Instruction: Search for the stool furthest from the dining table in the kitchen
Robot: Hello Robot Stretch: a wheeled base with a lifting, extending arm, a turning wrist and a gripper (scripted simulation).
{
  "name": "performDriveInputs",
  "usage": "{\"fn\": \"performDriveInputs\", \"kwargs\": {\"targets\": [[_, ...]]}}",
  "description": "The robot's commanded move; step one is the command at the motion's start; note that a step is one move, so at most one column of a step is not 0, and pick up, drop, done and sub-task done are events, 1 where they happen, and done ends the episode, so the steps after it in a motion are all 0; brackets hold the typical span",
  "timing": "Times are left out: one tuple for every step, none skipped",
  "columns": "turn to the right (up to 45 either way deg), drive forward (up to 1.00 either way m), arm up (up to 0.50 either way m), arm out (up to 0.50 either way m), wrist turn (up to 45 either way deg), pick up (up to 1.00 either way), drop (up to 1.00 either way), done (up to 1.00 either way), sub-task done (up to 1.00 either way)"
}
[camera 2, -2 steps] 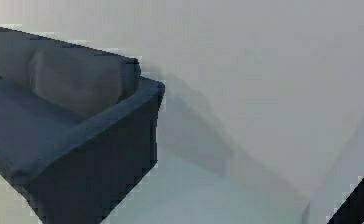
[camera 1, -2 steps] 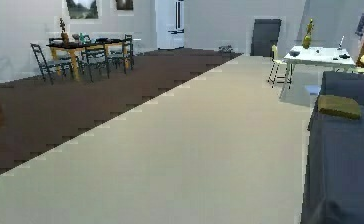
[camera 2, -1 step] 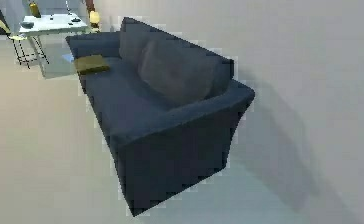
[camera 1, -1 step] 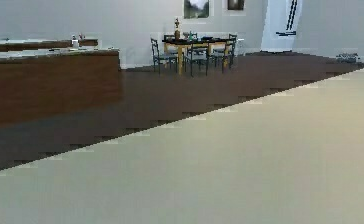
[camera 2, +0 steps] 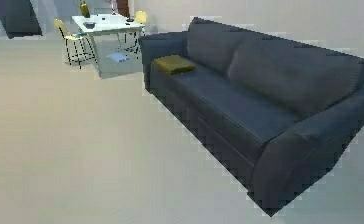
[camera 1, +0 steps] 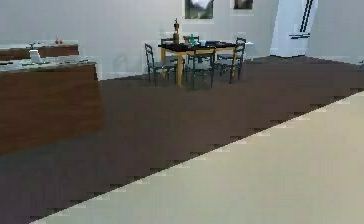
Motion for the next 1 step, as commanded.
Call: {"fn": "performDriveInputs", "kwargs": {"targets": [[0.0,1.0,0.0,0.0,0.0,0.0,0.0,0.0,0.0]]}}
